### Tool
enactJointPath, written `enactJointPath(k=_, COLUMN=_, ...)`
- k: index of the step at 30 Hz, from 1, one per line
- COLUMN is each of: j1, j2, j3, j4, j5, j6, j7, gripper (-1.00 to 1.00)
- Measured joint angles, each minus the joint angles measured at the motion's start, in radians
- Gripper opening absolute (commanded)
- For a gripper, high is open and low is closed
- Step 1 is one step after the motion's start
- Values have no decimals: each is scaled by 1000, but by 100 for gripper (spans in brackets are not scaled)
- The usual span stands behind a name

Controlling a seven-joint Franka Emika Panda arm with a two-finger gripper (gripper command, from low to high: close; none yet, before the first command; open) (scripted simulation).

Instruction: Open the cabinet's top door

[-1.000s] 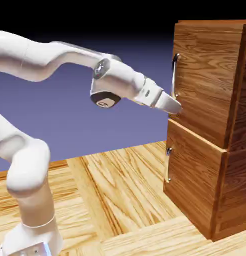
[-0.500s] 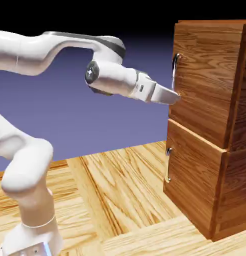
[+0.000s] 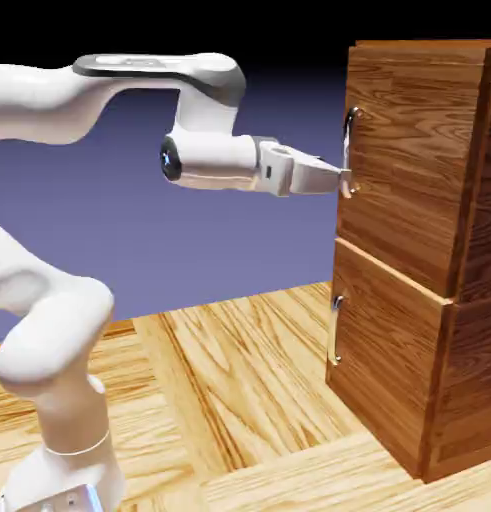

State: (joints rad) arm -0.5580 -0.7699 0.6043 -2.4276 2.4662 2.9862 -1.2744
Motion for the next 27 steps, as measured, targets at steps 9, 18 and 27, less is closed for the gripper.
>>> enactJointPath(k=9, j1=-85, j2=-30, j3=91, j4=57, j5=370, j6=-8, j7=-302, gripper=0)
enactJointPath(k=18, j1=-210, j2=88, j3=176, j4=162, j5=387, j6=-55, j7=-340, gripper=-100)
enactJointPath(k=27, j1=117, j2=43, j3=-119, j4=-18, j5=70, j6=-168, j7=-180, gripper=-100)
